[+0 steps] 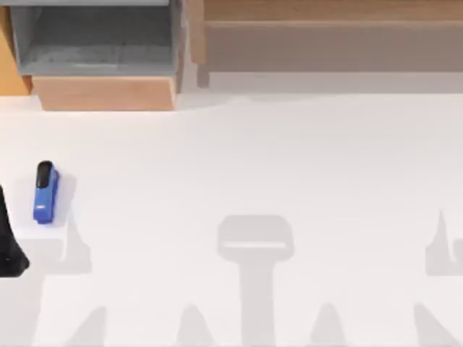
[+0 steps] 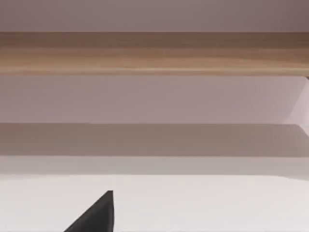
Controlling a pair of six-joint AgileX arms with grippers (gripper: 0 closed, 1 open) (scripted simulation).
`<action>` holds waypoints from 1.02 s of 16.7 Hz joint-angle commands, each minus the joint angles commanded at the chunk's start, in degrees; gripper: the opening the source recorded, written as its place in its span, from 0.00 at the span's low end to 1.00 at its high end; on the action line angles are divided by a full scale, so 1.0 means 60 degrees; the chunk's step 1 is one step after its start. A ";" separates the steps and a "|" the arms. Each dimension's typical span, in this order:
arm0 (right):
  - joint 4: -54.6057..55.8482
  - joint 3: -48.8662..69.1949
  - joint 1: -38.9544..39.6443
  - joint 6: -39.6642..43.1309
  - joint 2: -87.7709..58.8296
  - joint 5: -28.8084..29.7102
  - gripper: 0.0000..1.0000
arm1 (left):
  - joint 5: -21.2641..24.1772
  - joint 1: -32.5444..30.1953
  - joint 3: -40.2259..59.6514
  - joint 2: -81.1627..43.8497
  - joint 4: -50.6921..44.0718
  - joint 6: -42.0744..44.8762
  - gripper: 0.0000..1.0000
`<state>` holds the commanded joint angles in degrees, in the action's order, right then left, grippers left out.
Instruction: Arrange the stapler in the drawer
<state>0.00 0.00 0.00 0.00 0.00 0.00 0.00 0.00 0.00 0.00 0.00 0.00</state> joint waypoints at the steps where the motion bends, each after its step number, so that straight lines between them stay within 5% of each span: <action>1: 0.0000 0.0000 0.0000 0.0000 0.0000 0.0000 1.00 | 0.0000 0.0000 0.0000 0.0000 0.0000 0.0000 1.00; 8: 0.0000 0.0000 0.0000 0.0000 0.0000 0.0000 1.00 | 0.0469 0.0648 0.0823 -0.1851 0.1014 0.1445 1.00; 17: 0.0000 0.0000 0.0000 0.0000 0.0000 0.0000 1.00 | 0.2303 0.2439 0.4161 -0.9241 0.4834 0.6839 1.00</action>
<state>0.00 0.00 0.00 0.00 0.00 0.00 13.82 14.63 24.97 -55.44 29.01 41.04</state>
